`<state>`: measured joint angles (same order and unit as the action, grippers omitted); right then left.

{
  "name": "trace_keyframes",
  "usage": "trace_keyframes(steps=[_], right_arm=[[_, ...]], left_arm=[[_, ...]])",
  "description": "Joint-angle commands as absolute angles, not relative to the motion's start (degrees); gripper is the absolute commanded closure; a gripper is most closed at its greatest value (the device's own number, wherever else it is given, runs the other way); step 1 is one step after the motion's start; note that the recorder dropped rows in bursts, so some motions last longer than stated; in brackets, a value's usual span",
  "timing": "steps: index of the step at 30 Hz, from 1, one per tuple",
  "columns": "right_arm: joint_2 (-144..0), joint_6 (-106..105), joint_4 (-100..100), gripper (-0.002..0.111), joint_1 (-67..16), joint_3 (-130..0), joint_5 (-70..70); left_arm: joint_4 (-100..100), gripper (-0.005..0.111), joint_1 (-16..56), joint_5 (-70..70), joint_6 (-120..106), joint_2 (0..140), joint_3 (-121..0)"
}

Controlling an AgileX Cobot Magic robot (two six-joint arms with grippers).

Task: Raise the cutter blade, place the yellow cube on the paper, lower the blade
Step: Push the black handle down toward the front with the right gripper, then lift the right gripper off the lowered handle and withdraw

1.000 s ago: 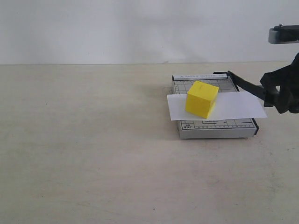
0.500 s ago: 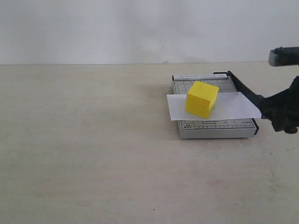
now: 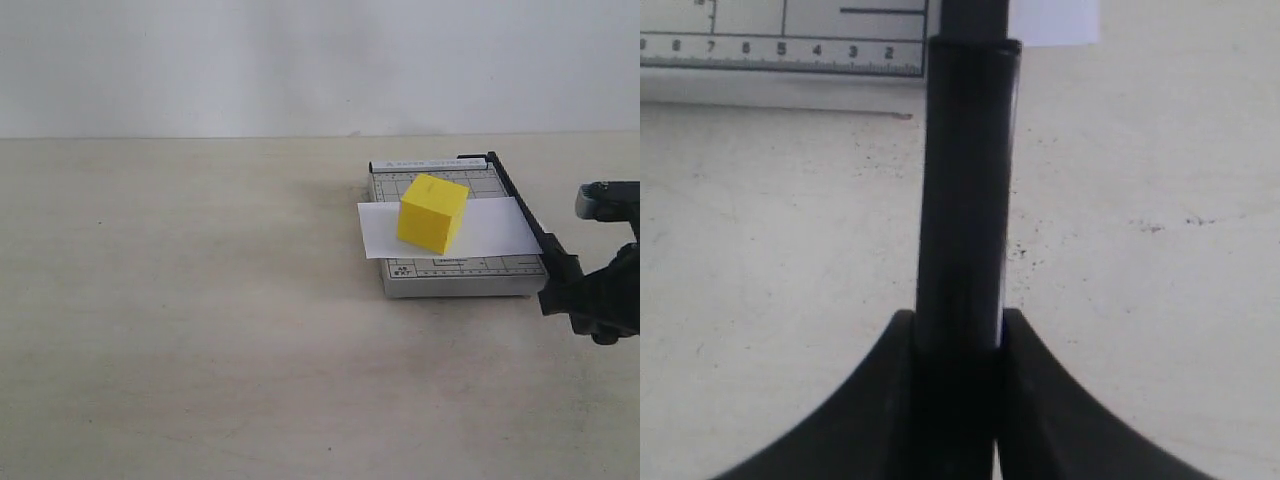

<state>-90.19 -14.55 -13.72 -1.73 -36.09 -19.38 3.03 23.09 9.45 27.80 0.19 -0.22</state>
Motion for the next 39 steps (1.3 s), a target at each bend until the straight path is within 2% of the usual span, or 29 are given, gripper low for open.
trace_keyframes(steps=[1,9,11,13,15,17,21,29,31,32,33,34,36,39], right_arm=[[-93.0,-15.1,-12.6,0.103,-1.8,-30.5,-26.9],[-91.1,-15.1,-13.0,0.102,-1.8,-30.0,-24.8],[-90.1,-15.6,-13.3,0.097,-1.8,-30.0,-24.8],[-88.8,-16.3,-13.7,0.078,-1.8,-30.0,-24.9],[-87.5,-17.7,-15.1,0.053,-1.8,-30.2,-25.3],[-86.3,-18.7,-16.6,0.037,-1.8,-31.1,-26.5],[-83.0,-21.1,-18.8,0.046,-1.8,-35.7,-30.0],[-73.9,-23.6,-19.6,0.047,-1.8,-49.7,-32.8],[-69.2,-30.8,-24.6,0.07,-1.8,-49.2,-29.2],[-65.2,-39.4,-32.8,0.092,-1.8,-47.5,-27.0],[-61.7,-47.1,-40.2,0.104,-1.8,-45.4,-25.3],[-58.0,-54.7,-48.3,0.108,-1.8,-42.9,-24.2],[-49.7,-67.2,-62.1,0.105,-1.8,-36.9,-25.1],[-37.8,-70.6,-72.2,0.106,-1.8,-27.6,-25.3]], left_arm=[[2.6,0.066,22.9,9.0,27.9,0.0,0.0],[2.6,0.066,22.9,9.0,27.9,0.0,0.0],[2.6,0.066,22.9,9.0,27.9,0.0,0.0],[2.6,0.066,22.9,9.0,27.9,0.0,0.0],[2.6,0.066,22.9,9.0,27.9,0.0,0.0],[2.6,0.066,22.9,9.0,27.9,0.0,0.0],[2.6,0.066,22.9,9.0,27.9,0.0,0.0],[2.6,0.066,22.9,9.0,27.9,0.0,0.0],[2.6,0.066,22.9,9.0,27.9,0.0,0.0],[2.6,0.066,22.9,9.0,27.9,0.0,0.0],[2.6,0.066,22.9,9.0,27.9,0.0,0.0],[2.6,0.066,22.9,9.0,27.9,0.0,0.0],[2.6,0.066,22.9,9.0,27.9,0.0,0.0],[2.6,0.066,22.9,9.0,27.9,0.0,0.0]])
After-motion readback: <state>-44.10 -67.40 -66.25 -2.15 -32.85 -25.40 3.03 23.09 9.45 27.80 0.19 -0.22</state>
